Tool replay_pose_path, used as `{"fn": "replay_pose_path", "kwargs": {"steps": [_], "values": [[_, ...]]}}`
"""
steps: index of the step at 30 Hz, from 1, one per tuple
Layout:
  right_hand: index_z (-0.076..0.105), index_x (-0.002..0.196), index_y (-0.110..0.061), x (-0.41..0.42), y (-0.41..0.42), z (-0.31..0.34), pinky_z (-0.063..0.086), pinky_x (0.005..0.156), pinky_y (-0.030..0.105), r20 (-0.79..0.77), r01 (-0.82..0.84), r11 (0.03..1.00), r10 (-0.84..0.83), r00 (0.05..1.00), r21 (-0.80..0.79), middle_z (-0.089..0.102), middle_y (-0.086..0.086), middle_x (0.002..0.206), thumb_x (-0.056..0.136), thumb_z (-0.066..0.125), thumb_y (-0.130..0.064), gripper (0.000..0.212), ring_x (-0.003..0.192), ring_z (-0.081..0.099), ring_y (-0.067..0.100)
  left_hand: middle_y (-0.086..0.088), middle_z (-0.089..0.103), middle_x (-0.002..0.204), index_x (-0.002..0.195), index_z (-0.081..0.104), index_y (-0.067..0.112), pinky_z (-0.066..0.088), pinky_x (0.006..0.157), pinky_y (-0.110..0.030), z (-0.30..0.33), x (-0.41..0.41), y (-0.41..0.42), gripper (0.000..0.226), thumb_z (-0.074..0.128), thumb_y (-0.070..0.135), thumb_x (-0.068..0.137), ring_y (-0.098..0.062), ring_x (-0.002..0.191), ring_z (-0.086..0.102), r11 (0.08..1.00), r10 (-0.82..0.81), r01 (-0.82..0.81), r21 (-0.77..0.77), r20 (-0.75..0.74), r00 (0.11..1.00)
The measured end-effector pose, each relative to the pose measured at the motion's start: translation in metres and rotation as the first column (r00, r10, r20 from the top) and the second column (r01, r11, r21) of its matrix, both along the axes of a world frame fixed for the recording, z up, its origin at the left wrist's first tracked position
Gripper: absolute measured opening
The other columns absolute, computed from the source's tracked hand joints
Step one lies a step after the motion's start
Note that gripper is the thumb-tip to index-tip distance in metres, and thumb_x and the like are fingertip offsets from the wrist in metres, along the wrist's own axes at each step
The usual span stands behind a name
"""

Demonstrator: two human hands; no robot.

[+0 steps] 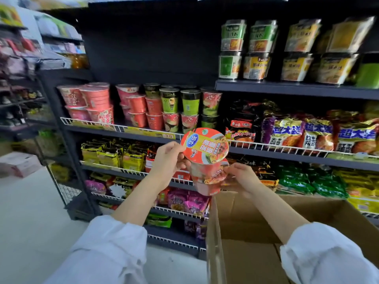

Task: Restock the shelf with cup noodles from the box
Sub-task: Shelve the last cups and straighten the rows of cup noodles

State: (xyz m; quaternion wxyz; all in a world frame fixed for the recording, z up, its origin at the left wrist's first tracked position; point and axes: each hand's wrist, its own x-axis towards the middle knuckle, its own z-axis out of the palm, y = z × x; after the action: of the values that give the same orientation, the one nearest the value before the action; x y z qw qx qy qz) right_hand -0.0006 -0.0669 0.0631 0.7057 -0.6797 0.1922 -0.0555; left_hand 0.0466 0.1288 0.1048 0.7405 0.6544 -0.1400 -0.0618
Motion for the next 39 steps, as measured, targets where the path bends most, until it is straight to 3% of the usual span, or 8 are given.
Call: {"fn": "replay_pose_path", "kwargs": {"steps": [5,7,10,14,21,27,35,39], "values": [[0.052,0.074,-0.002,0.041,0.06,0.005,0.056,0.072,0.05,-0.019,-0.093,0.992,0.095,0.995,0.089,0.055,0.015,0.069,0.092,0.051,0.001,0.019,0.062,0.058,0.025,0.006,0.058,0.057,0.075,0.057,0.008,0.038,0.047,-0.02,-0.009,0.04,0.054,0.03,0.055,0.032,0.091,-0.01,0.05,0.055,0.978,0.151,-0.149,0.149,-0.003,0.989],[0.053,0.073,-0.002,0.063,0.078,0.006,0.058,0.066,0.046,-0.019,-0.12,0.984,0.124,0.992,0.13,0.054,0.015,0.069,0.092,0.051,0.001,0.019,0.061,0.056,0.025,0.003,0.067,0.09,0.097,0.062,0.011,0.05,0.074,-0.029,-0.012,0.062,0.072,0.054,0.055,0.061,0.079,-0.015,0.081,0.062,0.963,0.182,-0.167,0.212,-0.052,0.982],[0.052,0.07,-0.001,0.103,0.104,0.006,0.057,0.068,0.05,0.011,-0.152,0.972,0.152,0.988,0.182,0.049,0.012,0.064,0.091,0.051,0.003,0.022,0.059,0.051,0.024,0.006,0.051,0.125,0.129,0.046,0.026,0.039,0.1,-0.046,-0.009,0.092,0.095,0.081,0.045,0.081,0.07,-0.018,0.115,0.05,0.98,0.128,-0.083,0.18,-0.258,0.958],[0.051,0.069,-0.001,0.173,0.137,0.002,0.057,0.065,0.048,0.046,-0.2,0.959,0.195,0.98,0.199,0.048,0.013,0.064,0.091,0.05,0.004,0.022,0.058,0.05,0.025,-0.006,0.056,0.124,0.128,0.047,0.024,0.041,0.099,-0.055,-0.008,0.147,0.12,0.073,0.034,0.077,0.079,-0.026,0.115,0.053,0.999,-0.037,0.045,0.013,-0.376,0.926],[0.049,0.074,-0.005,0.332,0.19,0.024,0.051,0.079,0.055,0.085,-0.253,0.946,0.241,0.967,0.201,0.051,0.014,0.066,0.093,0.049,0.002,0.02,0.057,0.052,0.025,-0.011,0.053,0.134,0.136,0.046,0.019,0.042,0.089,-0.05,0.01,0.29,0.161,0.086,0.037,0.079,0.075,-0.029,0.12,0.05,0.986,0.138,-0.162,-0.044,-0.335,0.932],[0.053,0.075,-0.008,0.448,0.236,0.047,0.054,0.067,0.044,0.114,-0.297,0.945,0.283,0.952,0.135,0.054,0.006,0.053,0.092,0.05,-0.001,0.019,0.05,0.052,0.019,-0.006,0.057,0.128,0.129,0.05,0.024,0.039,0.096,-0.052,0.028,0.397,0.198,0.075,0.029,0.077,0.081,-0.026,0.112,0.055,0.967,0.212,-0.244,-0.075,-0.296,0.931],[0.055,0.081,-0.008,0.568,0.284,0.041,0.055,0.053,0.033,0.128,-0.079,0.995,0.071,0.989,0.062,0.056,0.006,0.064,0.093,0.051,-0.005,0.013,0.053,0.055,0.018,-0.005,0.049,0.139,0.142,0.038,0.024,0.03,0.107,-0.058,0.028,0.525,0.229,0.084,0.032,0.079,0.079,-0.027,0.128,0.045,0.974,0.171,-0.206,-0.094,-0.291,0.941],[0.061,0.096,-0.001,0.617,0.302,0.02,0.056,0.066,0.036,0.102,0.053,0.998,-0.056,0.993,0.03,0.066,0.015,0.083,0.092,0.053,-0.011,0.013,0.07,0.064,0.025,0.0,0.052,0.138,0.14,0.041,0.028,0.028,0.109,-0.057,0.009,0.576,0.238,0.094,0.039,0.086,0.067,-0.024,0.126,0.047,0.985,0.113,-0.147,-0.086,-0.319,0.941]]}}
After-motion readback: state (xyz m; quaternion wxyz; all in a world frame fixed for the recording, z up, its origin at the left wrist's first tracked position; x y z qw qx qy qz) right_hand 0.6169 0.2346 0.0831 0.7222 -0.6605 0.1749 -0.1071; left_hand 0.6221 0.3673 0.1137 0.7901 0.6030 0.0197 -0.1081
